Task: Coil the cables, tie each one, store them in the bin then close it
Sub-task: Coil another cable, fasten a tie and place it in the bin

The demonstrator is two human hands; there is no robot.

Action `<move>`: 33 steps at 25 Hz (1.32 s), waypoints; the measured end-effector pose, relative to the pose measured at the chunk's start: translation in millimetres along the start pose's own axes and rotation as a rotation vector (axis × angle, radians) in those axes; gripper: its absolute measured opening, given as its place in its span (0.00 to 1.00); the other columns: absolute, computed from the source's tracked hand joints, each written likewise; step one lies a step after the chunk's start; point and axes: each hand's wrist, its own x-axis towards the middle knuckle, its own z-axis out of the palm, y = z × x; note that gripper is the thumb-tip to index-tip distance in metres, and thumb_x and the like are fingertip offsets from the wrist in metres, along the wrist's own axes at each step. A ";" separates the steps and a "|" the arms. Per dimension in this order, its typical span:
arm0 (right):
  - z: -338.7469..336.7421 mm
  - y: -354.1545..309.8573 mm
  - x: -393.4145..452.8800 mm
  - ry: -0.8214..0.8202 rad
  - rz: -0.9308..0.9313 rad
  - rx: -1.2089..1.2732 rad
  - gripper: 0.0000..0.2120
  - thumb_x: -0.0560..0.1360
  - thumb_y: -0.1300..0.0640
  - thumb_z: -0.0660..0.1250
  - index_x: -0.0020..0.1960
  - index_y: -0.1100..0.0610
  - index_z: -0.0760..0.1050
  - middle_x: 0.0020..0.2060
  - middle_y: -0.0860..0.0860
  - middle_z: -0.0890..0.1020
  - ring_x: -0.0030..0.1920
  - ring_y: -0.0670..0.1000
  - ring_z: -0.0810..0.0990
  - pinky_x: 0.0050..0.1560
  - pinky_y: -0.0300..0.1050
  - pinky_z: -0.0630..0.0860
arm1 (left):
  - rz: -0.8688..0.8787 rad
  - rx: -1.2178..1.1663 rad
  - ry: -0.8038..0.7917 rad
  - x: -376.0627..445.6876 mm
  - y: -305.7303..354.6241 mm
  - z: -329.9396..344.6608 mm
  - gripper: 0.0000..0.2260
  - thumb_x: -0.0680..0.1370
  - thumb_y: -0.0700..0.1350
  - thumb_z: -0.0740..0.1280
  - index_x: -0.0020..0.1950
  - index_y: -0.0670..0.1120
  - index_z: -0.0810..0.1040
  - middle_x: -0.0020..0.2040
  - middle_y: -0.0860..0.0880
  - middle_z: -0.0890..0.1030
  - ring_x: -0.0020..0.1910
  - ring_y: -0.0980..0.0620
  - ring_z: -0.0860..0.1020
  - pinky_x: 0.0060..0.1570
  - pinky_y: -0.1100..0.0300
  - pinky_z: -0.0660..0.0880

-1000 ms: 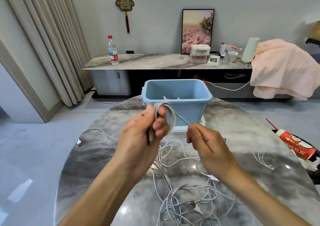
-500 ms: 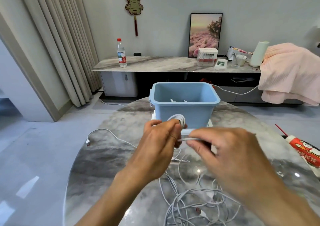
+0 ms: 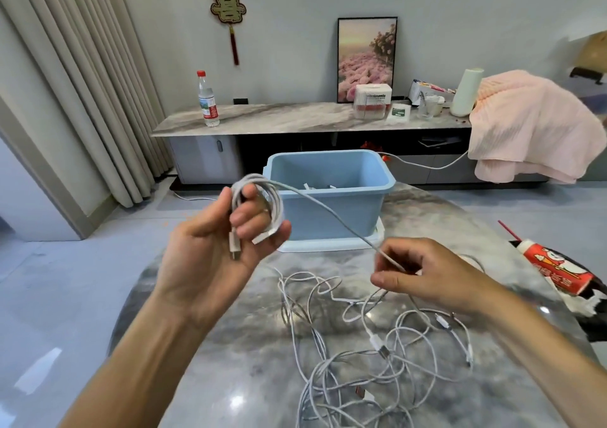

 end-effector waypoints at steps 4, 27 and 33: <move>6.8 -0.5 2.4 0.141 0.053 0.256 0.24 0.75 0.36 0.58 0.54 0.52 0.81 0.39 0.42 0.82 0.34 0.37 0.73 0.38 0.34 0.67 | 0.205 -0.151 0.036 0.8 29.5 -27.0 0.12 0.85 0.44 0.54 0.52 0.42 0.75 0.36 0.52 0.69 0.34 0.56 0.70 0.56 0.54 0.74; 36.9 -65.6 3.2 0.099 -0.149 0.528 0.21 0.77 0.46 0.65 0.68 0.52 0.73 0.61 0.50 0.82 0.57 0.52 0.81 0.57 0.44 0.77 | 0.058 0.676 0.191 0.6 -42.7 24.5 0.11 0.79 0.47 0.58 0.42 0.42 0.73 0.30 0.50 0.71 0.30 0.54 0.71 0.44 0.54 0.75; 5.5 -80.5 -15.4 -0.057 0.201 0.798 0.28 0.76 0.37 0.59 0.55 0.61 0.80 0.41 0.63 0.84 0.32 0.58 0.79 0.34 0.48 0.78 | 0.081 0.792 0.242 3.0 -51.1 13.7 0.13 0.82 0.47 0.57 0.43 0.42 0.75 0.28 0.54 0.66 0.29 0.56 0.64 0.38 0.62 0.73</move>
